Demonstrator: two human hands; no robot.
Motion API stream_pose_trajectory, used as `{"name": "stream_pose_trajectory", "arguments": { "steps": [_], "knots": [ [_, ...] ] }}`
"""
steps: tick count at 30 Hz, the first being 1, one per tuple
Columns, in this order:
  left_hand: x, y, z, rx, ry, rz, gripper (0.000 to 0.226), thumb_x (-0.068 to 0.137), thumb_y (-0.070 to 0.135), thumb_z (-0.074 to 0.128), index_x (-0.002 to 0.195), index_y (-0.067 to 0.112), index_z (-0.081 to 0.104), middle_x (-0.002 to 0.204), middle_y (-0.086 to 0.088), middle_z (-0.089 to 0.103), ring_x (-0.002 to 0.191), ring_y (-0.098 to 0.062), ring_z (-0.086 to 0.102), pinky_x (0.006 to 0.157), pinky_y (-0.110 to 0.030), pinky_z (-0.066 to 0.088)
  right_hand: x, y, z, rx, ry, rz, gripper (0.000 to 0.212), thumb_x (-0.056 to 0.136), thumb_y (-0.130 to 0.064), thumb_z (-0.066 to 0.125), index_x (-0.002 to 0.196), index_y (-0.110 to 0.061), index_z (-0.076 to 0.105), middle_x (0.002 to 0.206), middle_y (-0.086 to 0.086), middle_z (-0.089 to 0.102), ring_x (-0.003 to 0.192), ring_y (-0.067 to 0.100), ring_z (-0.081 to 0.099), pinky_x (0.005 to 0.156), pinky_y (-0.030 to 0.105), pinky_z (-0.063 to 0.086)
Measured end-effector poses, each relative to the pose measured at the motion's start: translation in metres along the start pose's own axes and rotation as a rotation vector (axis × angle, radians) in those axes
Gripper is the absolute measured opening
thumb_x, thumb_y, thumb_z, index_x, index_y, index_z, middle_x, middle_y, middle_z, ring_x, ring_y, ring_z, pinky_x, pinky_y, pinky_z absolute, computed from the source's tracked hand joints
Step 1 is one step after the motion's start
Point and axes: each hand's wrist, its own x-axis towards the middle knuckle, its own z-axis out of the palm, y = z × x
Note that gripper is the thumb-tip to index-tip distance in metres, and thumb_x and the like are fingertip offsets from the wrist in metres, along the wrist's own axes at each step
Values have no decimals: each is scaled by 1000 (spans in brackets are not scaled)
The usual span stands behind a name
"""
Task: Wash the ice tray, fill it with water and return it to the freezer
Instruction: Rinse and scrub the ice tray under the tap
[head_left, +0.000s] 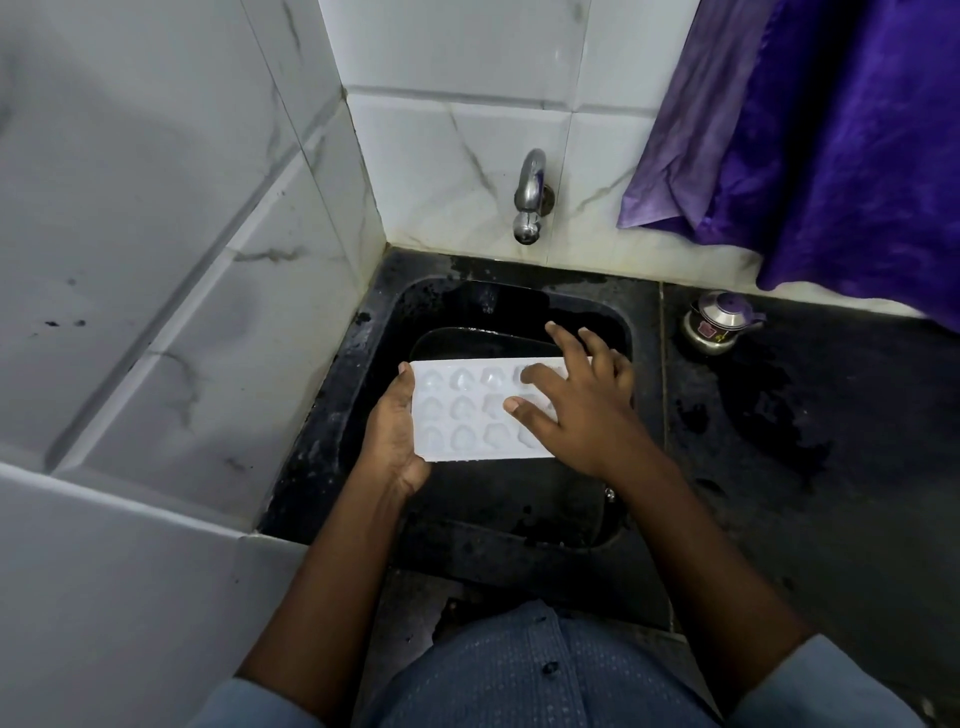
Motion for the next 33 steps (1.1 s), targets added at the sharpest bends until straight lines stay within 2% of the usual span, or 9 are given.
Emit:
{"name": "stream_pose_trajectory", "arguments": {
  "steps": [4, 11, 15, 20, 27, 33],
  "knots": [
    [-1, 1, 1, -5, -2, 5, 68, 106, 64, 40, 138, 10, 66, 129, -20, 74, 117, -43, 71, 88, -53, 60, 0, -5, -2, -20, -35, 23, 55, 98, -77, 30, 136, -47, 57, 174, -5, 7, 158, 28, -4, 121, 55, -4],
    [-4, -1, 1, 7, 5, 11, 65, 107, 62, 39, 136, 11, 67, 126, -18, 75, 114, -41, 73, 86, -52, 61, -2, -6, 2, -3, -11, 19, 54, 96, -77, 31, 128, -44, 60, 172, -2, 16, 158, 30, 3, 121, 57, 3],
    [-4, -1, 0, 2, 0, 9, 65, 107, 62, 39, 136, 11, 67, 126, -18, 75, 115, -42, 72, 88, -52, 60, -1, -6, 2, -5, -29, 25, 53, 97, -76, 33, 130, -45, 61, 173, -3, 15, 158, 29, 0, 121, 56, 1],
    [-5, -1, 1, 10, -15, 10, 64, 108, 62, 37, 132, 11, 68, 124, -18, 76, 106, -38, 76, 80, -48, 62, -1, -7, 3, 13, -11, 27, 50, 98, -74, 37, 126, -42, 62, 172, -2, 18, 158, 29, 3, 121, 56, 2],
    [1, -2, -6, 18, -13, 13, 69, 106, 65, 39, 139, 10, 65, 130, -20, 73, 117, -43, 71, 86, -53, 61, -1, -7, 2, 22, -38, 14, 50, 98, -74, 37, 129, -43, 61, 172, -3, 17, 157, 29, 3, 121, 56, 2],
    [5, -4, -10, 17, -22, 12, 70, 106, 66, 40, 140, 10, 64, 132, -20, 72, 120, -44, 69, 98, -59, 56, 0, -10, 1, 16, -50, 27, 49, 98, -74, 37, 130, -44, 60, 173, -3, 14, 158, 29, 0, 121, 56, 1]
  ]
}}
